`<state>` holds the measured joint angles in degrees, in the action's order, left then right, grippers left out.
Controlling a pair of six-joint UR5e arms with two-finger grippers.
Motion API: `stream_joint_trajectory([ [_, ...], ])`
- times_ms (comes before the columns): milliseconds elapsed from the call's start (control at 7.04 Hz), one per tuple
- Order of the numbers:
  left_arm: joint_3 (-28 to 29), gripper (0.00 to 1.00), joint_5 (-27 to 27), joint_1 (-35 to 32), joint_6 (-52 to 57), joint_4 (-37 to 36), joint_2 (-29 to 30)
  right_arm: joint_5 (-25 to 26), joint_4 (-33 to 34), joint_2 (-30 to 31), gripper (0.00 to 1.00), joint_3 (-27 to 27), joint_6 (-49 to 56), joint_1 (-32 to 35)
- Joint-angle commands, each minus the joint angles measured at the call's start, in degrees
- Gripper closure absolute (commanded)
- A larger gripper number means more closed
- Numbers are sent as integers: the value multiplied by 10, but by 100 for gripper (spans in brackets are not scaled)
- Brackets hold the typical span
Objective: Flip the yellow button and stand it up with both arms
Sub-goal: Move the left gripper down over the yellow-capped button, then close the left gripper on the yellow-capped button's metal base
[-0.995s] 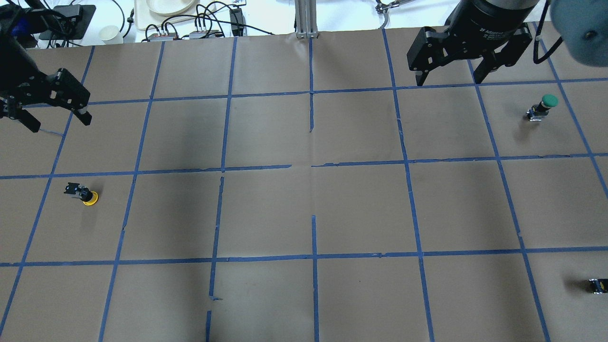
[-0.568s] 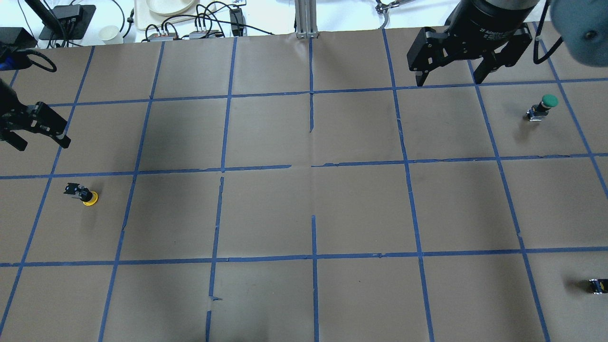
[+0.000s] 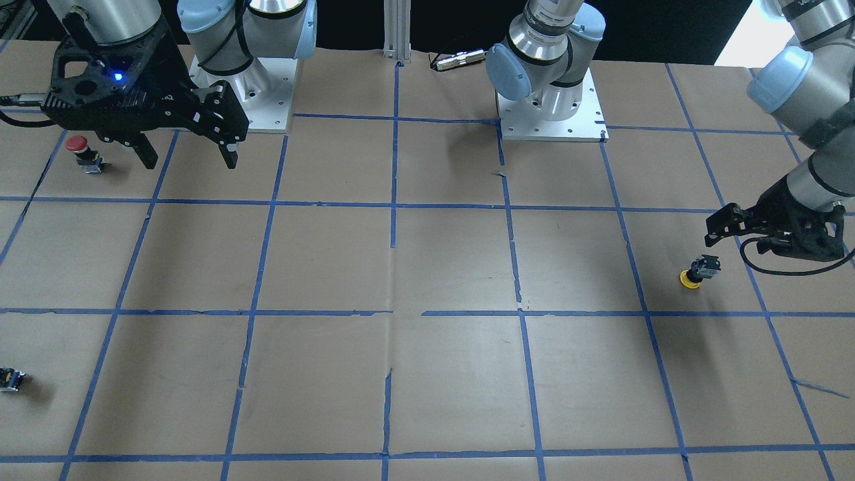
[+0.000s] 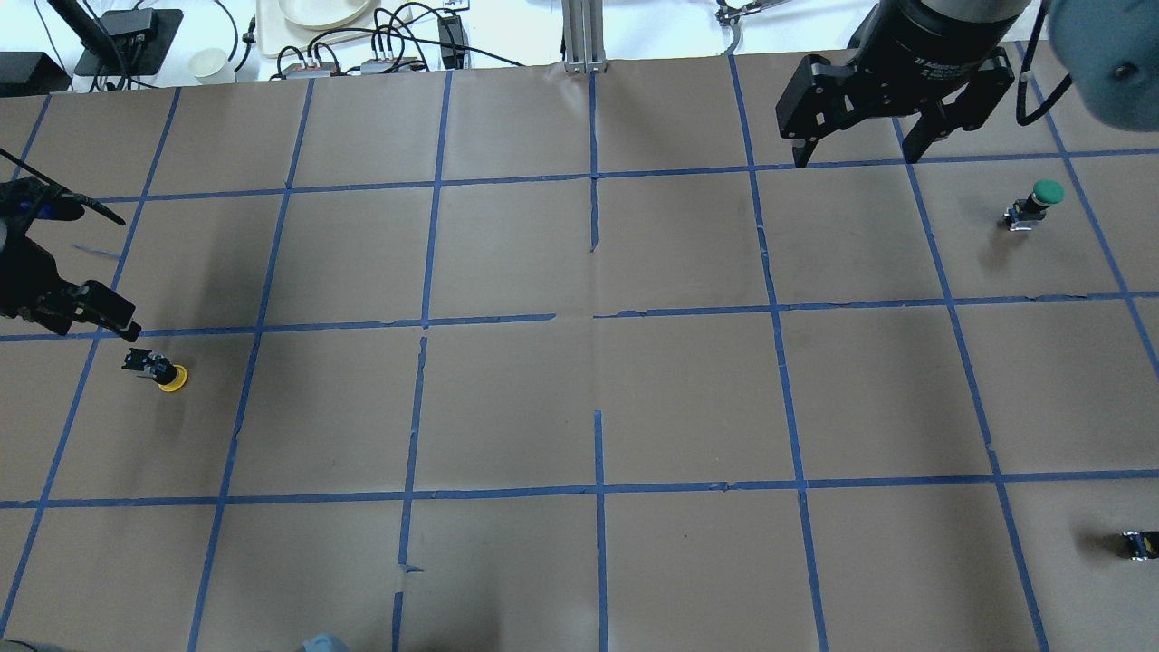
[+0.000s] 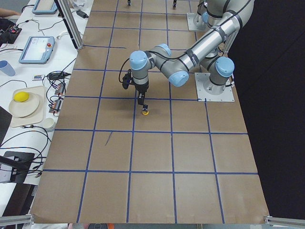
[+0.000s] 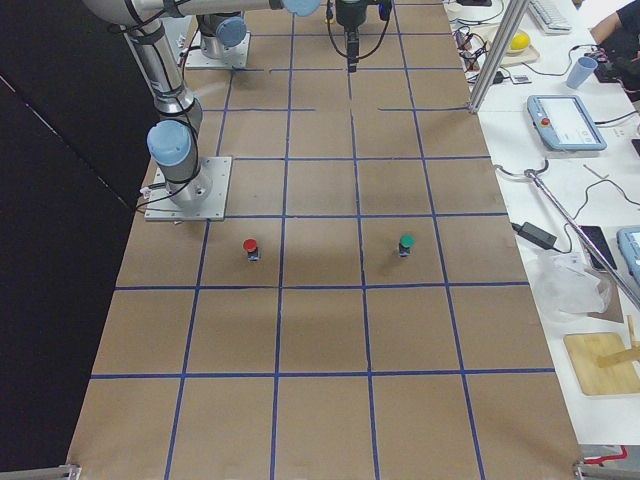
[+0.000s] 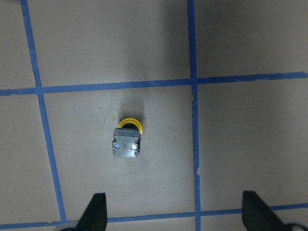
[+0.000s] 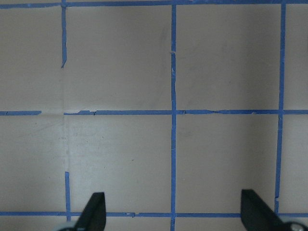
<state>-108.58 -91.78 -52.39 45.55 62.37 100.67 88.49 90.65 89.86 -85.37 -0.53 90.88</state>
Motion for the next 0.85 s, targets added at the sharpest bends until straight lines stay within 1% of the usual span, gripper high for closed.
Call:
stream_joint_trajectory([
  [0,-58,0,3,19,45,-90,20,0,1,0,0,0,0,0],
  [568,-59,0,7,15,47,-95,22,0,-1,0,0,0,-1,-1],
  [710,-56,2,7,15,50,-100,28,1,1,0,0,0,-1,-3],
])
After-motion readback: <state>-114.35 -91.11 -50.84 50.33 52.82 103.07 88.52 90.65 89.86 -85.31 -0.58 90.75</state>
